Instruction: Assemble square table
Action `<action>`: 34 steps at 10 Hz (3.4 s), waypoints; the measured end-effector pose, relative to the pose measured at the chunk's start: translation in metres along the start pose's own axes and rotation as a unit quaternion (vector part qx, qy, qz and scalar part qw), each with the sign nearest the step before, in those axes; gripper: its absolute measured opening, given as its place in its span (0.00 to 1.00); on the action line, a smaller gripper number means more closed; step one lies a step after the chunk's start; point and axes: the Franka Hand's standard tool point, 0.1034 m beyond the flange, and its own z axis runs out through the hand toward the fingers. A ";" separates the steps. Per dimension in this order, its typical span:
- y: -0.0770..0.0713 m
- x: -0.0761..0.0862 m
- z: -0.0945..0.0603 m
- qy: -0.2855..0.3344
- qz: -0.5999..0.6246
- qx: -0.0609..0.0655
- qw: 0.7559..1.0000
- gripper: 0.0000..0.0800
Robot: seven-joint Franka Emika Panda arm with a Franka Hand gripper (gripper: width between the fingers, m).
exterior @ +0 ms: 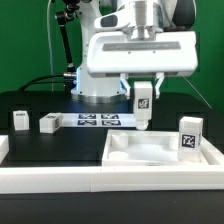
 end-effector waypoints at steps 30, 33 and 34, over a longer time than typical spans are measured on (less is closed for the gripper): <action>0.042 0.072 0.048 0.033 -0.024 -0.017 0.999 0.36; 0.042 0.068 0.051 0.033 -0.025 -0.019 0.999 0.36; 0.042 0.068 0.051 0.035 -0.026 -0.019 0.999 0.36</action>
Offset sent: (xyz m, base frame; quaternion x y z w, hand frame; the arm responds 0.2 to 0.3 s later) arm 0.0000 0.0000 0.0000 0.0000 0.0000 0.0000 1.0000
